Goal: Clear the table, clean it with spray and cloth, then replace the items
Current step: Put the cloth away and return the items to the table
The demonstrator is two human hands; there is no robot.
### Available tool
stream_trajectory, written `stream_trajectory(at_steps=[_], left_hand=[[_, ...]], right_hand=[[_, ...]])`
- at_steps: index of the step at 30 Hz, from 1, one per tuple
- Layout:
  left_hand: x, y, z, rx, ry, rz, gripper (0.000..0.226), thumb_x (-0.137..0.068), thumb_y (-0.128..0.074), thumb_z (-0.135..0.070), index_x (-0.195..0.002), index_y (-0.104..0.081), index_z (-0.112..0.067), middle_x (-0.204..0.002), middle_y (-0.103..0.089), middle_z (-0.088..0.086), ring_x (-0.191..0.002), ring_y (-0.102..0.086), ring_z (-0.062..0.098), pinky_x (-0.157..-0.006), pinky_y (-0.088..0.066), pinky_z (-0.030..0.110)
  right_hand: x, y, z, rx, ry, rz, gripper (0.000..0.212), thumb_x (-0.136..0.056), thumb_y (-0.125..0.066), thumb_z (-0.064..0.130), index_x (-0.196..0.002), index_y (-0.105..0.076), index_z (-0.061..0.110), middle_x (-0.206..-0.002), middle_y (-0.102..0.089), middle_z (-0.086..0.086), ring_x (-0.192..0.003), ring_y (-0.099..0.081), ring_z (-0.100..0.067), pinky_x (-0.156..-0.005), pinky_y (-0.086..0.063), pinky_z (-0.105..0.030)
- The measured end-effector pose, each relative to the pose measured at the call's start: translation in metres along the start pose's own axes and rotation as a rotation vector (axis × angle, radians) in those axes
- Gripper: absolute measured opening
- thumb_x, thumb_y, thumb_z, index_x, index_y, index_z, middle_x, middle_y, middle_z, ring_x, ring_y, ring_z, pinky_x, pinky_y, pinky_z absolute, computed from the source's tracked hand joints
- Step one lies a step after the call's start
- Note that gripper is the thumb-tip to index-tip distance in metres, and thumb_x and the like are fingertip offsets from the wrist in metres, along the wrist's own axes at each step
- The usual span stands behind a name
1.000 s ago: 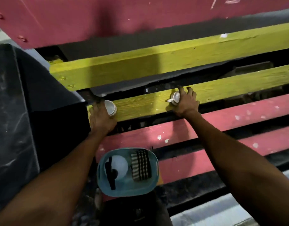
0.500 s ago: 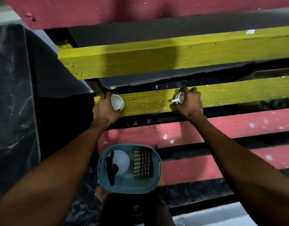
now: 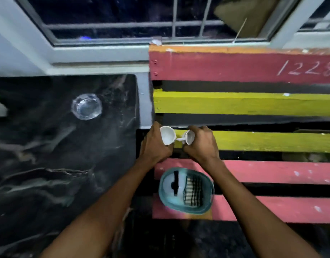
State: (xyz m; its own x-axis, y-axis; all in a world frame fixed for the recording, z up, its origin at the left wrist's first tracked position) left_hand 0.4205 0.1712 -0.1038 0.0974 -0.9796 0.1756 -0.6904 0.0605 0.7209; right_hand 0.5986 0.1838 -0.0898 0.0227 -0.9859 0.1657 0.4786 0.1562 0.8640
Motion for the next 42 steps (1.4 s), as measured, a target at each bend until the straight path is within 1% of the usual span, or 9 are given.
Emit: stream_trajectory(at_steps=[4,8,11,14,16,19,24,30,42], left_hand=[[0.041,0.104,0.03,0.124,-0.023,-0.126,0.064,-0.067,-0.081,-0.038,-0.113,-0.049,-0.007,-0.104,-0.065,0.017,-0.096,-0.064,0.041,-0.074,-0.049,0.04],[0.083,0.206,0.085,0.117,0.02,-0.184,0.059,-0.069,-0.073,-0.048,-0.116,-0.046,-0.024,-0.112,-0.066,0.009,-0.102,-0.065,0.035,-0.082,-0.056,0.044],[0.112,0.276,0.136,0.109,0.083,-0.232,0.063,-0.066,-0.078,-0.045,-0.118,-0.052,-0.022,-0.113,-0.068,0.009,-0.104,-0.065,0.034,-0.084,-0.056,0.045],[0.144,0.339,0.19,0.105,0.17,-0.271,0.065,-0.066,-0.085,-0.041,-0.119,-0.055,-0.019,-0.117,-0.067,0.013,-0.11,-0.062,0.035,-0.088,-0.055,0.043],[0.162,0.368,0.225,0.109,0.237,-0.288,0.064,-0.07,-0.086,-0.036,-0.122,-0.056,-0.016,-0.12,-0.064,0.017,-0.114,-0.058,0.036,-0.092,-0.052,0.041],[0.182,0.413,0.281,0.107,0.318,-0.337,0.067,-0.069,-0.088,-0.035,-0.125,-0.056,-0.016,-0.121,-0.065,0.016,-0.116,-0.059,0.036,-0.092,-0.05,0.038],[0.198,0.469,0.363,0.073,0.458,-0.382,0.07,-0.064,-0.089,-0.041,-0.119,-0.056,-0.014,-0.117,-0.068,0.017,-0.112,-0.062,0.038,-0.091,-0.054,0.041],[0.182,0.513,0.438,0.071,0.575,-0.397,0.08,-0.064,-0.086,-0.046,-0.13,-0.054,-0.015,-0.126,-0.062,0.018,-0.121,-0.058,0.037,-0.099,-0.052,0.044],[0.082,0.571,0.525,-0.005,0.674,-0.343,0.072,-0.068,-0.088,-0.038,-0.127,-0.053,-0.016,-0.125,-0.063,0.019,-0.116,-0.061,0.041,-0.094,-0.054,0.046]], right_hand=[[0.036,0.028,0.124,0.062,0.107,-0.029,0.047,-0.063,-0.064,0.034,-0.106,-0.068,0.017,-0.098,-0.061,-0.018,-0.095,-0.06,-0.04,-0.072,-0.052,-0.038],[0.071,0.018,0.245,0.105,0.233,0.011,0.054,-0.063,-0.067,0.024,-0.117,-0.068,0.026,-0.107,-0.061,-0.013,-0.104,-0.059,-0.038,-0.078,-0.057,-0.042],[0.099,-0.011,0.334,0.154,0.355,0.069,0.054,-0.061,-0.065,0.024,-0.114,-0.069,0.024,-0.108,-0.062,-0.014,-0.104,-0.059,-0.037,-0.08,-0.056,-0.04],[0.136,-0.05,0.418,0.144,0.458,0.148,0.045,-0.059,-0.058,0.027,-0.102,-0.07,0.019,-0.1,-0.065,-0.013,-0.097,-0.06,-0.037,-0.068,-0.049,-0.032],[0.153,-0.079,0.46,0.149,0.514,0.209,0.042,-0.065,-0.063,0.027,-0.106,-0.068,0.023,-0.103,-0.063,-0.01,-0.101,-0.059,-0.034,-0.068,-0.042,-0.029],[0.167,-0.126,0.517,0.231,0.605,0.265,0.047,-0.074,-0.068,0.02,-0.12,-0.064,0.027,-0.118,-0.058,-0.008,-0.113,-0.052,-0.033,-0.079,-0.049,-0.037],[0.165,-0.184,0.587,0.331,0.713,0.31,0.055,-0.072,-0.073,0.024,-0.126,-0.062,0.03,-0.122,-0.056,-0.007,-0.112,-0.05,-0.032,-0.084,-0.051,-0.039],[0.135,-0.25,0.662,0.415,0.812,0.356,0.064,-0.073,-0.073,0.026,-0.134,-0.054,0.022,-0.13,-0.053,-0.01,-0.117,-0.048,-0.035,-0.088,-0.049,-0.044],[0.04,-0.327,0.74,0.378,0.767,0.412,0.071,-0.072,-0.076,0.032,-0.136,-0.051,0.014,-0.133,-0.055,-0.01,-0.117,-0.05,-0.033,-0.091,-0.048,-0.041]])
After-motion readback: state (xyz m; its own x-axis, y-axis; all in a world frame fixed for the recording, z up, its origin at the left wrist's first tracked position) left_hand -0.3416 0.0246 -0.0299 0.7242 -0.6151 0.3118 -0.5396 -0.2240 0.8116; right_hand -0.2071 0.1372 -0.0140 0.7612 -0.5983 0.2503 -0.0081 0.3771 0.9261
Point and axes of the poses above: each hand's wrist, its own x-axis away from the middle knuckle, its own y-axis out of the back of the hand, z = x × y, the point moved 10 cm from there along -x, towards the middle knuckle
